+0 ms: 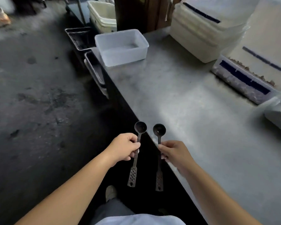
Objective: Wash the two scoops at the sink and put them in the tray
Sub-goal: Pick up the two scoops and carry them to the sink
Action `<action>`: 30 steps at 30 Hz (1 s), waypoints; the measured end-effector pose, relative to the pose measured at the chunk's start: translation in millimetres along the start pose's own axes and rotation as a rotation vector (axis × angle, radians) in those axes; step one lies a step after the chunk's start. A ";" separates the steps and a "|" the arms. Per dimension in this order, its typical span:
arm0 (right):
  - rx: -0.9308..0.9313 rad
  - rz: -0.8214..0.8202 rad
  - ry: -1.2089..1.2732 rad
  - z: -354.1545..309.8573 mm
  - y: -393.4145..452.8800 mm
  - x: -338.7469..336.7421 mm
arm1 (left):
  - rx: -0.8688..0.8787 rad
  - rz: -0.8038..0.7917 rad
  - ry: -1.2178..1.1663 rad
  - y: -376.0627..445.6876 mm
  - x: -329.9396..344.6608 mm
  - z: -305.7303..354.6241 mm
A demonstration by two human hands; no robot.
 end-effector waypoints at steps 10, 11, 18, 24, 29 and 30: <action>-0.208 -0.246 -0.111 -118.7 -5.0 185.2 | -0.063 0.294 -0.161 -25.4 -194.0 -50.8; -0.218 -0.273 -0.121 -127.9 -6.5 204.0 | -0.068 0.317 -0.167 -27.8 -210.4 -57.5; -0.254 -0.451 -0.190 -173.9 -19.7 323.4 | -0.127 0.463 -0.271 -42.7 -301.6 -104.3; -0.285 -0.626 -0.258 -199.9 -13.9 409.7 | -0.190 0.618 -0.393 -40.3 -358.1 -137.4; -0.311 -0.814 -0.316 -227.4 -1.9 486.9 | -0.253 0.780 -0.479 -28.0 -404.6 -152.5; -0.317 -0.861 -0.322 -235.1 -0.6 502.4 | -0.269 0.817 -0.495 -25.4 -414.2 -153.7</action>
Point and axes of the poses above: each hand's wrist, its own y-axis towards the middle knuckle, its own x-axis out of the palm, z = x × y, the point moved 8 cm from there along y, towards the middle knuckle, and after that the axes turned 12 degrees about z, right-handed, at the moved point
